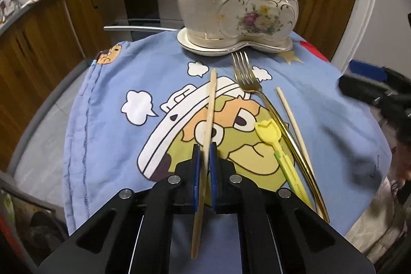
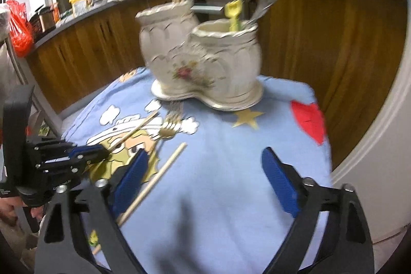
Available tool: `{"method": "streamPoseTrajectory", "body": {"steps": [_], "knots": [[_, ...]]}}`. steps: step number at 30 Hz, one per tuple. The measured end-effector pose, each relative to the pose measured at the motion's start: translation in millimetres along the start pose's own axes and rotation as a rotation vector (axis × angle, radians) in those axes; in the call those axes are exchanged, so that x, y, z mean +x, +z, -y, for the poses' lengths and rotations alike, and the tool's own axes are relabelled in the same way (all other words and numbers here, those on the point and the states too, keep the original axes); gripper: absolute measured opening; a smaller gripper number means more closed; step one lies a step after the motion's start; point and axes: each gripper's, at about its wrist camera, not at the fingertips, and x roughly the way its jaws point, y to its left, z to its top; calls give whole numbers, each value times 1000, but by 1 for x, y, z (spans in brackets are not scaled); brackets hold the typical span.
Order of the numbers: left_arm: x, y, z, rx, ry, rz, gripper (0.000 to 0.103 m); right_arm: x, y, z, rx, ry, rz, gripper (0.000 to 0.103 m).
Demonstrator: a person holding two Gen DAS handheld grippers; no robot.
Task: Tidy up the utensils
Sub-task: 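Grasp another chopstick with the left tool while the right tool grips a gold fork, then carry the chopstick into the taller pot while the right tool carries the gold fork to the smaller pot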
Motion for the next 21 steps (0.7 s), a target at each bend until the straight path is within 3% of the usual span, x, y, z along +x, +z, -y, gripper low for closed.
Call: {"method": "streamPoseTrajectory", "body": {"steps": [3,6,10,13,19,21], "knots": [[5,6,4,22,-6,5,14,15,4,-12,5,25,-51,62],[10,12,5,31,-14,15,15,30,7,-21,29,53,-102,37],[15,14,6,51,-28,26,15,45,10,-30,59,100,-162,28],[16,15,5,62,-42,31,14,52,12,-36,64,112,-187,27],[17,17,0,67,-51,17,9,71,14,-40,82,93,-246,20],[19,20,1,70,-47,14,10,73,16,-40,85,82,-237,13]]}}
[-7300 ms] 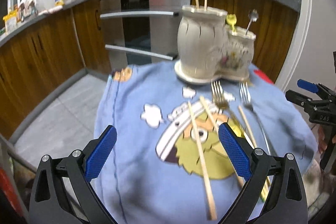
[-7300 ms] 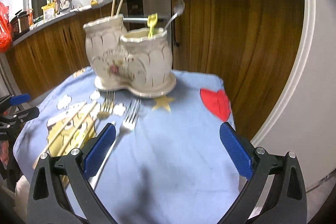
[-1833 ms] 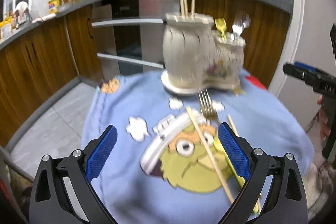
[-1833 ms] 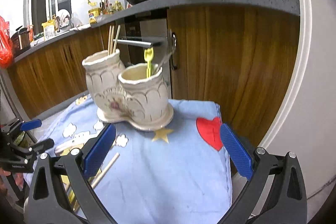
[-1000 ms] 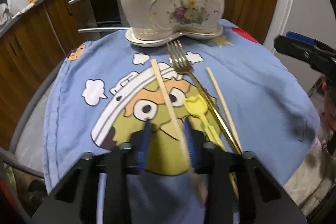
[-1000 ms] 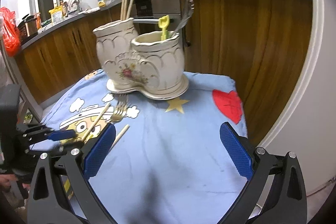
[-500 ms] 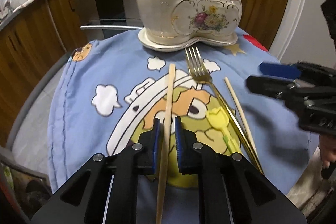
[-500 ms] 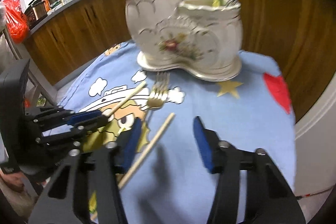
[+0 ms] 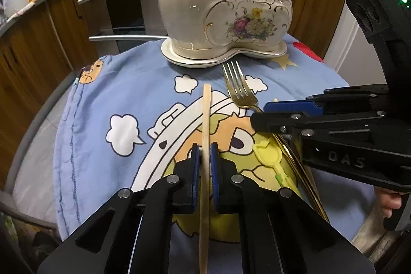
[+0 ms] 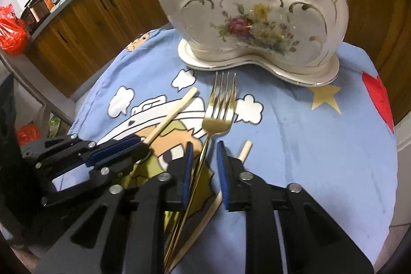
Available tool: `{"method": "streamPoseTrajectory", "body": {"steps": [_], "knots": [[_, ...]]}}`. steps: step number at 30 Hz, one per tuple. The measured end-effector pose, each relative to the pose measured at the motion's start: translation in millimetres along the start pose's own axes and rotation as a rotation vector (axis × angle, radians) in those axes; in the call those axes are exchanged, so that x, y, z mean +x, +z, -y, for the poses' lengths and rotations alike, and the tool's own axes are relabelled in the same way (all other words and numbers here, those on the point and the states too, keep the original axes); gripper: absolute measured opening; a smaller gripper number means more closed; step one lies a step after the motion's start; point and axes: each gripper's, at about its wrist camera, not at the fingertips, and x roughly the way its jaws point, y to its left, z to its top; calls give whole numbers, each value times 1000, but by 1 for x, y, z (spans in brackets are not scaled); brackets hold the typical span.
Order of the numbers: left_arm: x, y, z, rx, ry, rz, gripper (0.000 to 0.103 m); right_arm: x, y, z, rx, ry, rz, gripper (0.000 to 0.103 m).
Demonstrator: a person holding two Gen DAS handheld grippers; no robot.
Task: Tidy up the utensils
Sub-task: 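Carry the chopstick into the taller pot while the right tool carries the gold fork to the smaller pot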
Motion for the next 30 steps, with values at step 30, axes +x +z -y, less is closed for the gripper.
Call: {"method": "streamPoseTrajectory", "body": {"steps": [30], "knots": [[-79,12,-18,-65,-76,347,7,-118,-23,25,-68,44,417,5]]}}
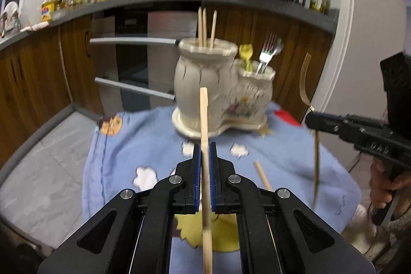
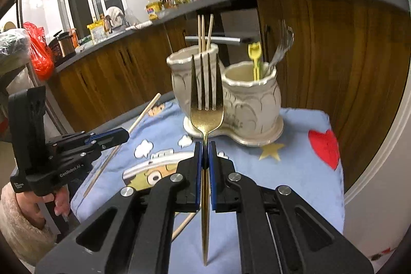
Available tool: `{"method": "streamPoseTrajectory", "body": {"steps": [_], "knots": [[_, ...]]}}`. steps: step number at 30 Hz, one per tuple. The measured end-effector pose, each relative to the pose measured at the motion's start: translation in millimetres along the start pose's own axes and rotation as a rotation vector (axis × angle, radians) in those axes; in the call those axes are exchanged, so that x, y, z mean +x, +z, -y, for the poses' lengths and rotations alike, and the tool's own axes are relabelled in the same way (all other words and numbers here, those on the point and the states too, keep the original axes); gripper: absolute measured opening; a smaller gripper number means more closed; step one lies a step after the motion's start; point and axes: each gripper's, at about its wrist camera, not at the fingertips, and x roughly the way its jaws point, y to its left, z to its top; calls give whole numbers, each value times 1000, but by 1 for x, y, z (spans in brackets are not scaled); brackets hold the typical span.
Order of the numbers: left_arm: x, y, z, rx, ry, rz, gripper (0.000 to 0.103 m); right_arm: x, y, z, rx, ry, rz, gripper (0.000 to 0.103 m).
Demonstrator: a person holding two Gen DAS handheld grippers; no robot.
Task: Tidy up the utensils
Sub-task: 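Carry the chopstick into the taller pot while the right tool carries the gold fork to the smaller pot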
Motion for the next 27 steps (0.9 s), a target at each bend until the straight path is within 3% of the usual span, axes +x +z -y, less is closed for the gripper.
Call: {"method": "streamPoseTrajectory", "body": {"steps": [12,17,22,27], "knots": [[1,89,-8,-85,-60,315,7,-18,85,1,-51,-36,259,5],[14,130,-7,-108,-96,440,7,-19,123,9,-35,-17,316,5],[38,153,-5,-131,-93,511,7,-14,145,23,29,-6,359,5],[63,167,-12,-203,-111,527,6,-2,148,34,53,-53,389,5]]}}
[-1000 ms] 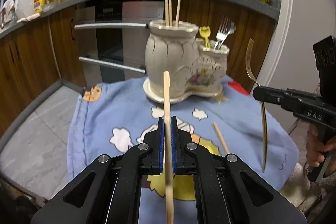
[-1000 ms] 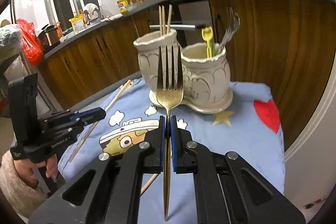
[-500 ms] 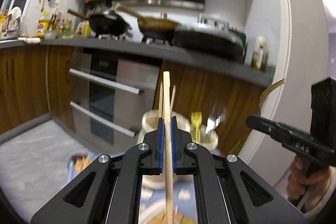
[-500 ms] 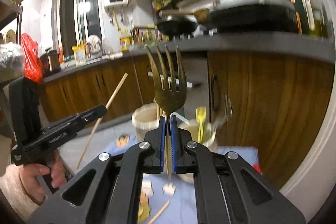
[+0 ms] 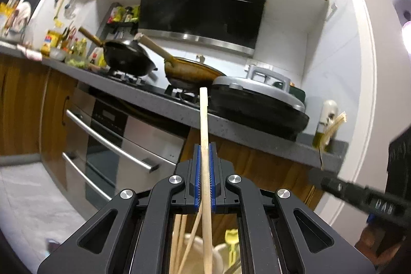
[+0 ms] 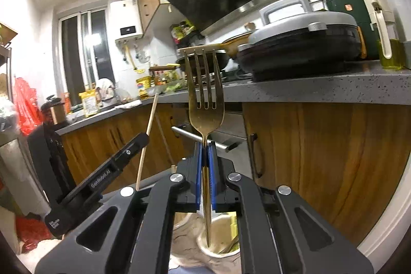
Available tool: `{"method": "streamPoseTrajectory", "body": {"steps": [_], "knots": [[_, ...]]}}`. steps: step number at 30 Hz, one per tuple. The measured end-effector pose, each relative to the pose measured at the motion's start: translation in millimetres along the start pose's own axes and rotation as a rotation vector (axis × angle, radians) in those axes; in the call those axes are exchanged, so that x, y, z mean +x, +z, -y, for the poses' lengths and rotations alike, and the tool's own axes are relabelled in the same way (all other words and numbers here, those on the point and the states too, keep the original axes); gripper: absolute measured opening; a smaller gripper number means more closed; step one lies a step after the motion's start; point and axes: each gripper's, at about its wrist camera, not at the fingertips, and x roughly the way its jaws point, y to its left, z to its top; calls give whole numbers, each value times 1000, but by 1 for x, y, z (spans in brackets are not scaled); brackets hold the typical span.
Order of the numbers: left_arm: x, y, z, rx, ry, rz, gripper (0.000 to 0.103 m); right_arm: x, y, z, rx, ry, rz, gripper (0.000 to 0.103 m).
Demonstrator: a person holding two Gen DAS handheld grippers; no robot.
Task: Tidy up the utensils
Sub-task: 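Carry the chopstick into the taller pot while the right tool carries the gold fork to the smaller pot, then open both tools to release the chopstick and gold fork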
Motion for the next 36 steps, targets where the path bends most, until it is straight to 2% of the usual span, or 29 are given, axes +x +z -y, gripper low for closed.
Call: {"method": "streamPoseTrajectory", "body": {"steps": [8,17,22,27,31,34,36], "knots": [[17,-26,-16,31,77,-36,6,27,-29,10,-8,-44,-65,5],[-11,-54,-24,129,103,-138,7,37,-59,20,-8,-50,-146,5],[-20,-68,-24,183,140,-232,7,41,-73,28,11,-65,-183,5],[-29,-70,-23,210,148,-247,7,42,-75,29,10,-80,-179,5],[-35,-69,-24,206,159,-254,13,47,-72,29,11,-94,-190,6],[-40,-66,-24,205,162,-251,24,44,-73,30,-3,-95,-184,11],[-43,-65,-22,216,172,-255,31,41,-71,27,-17,-95,-168,26]]}}
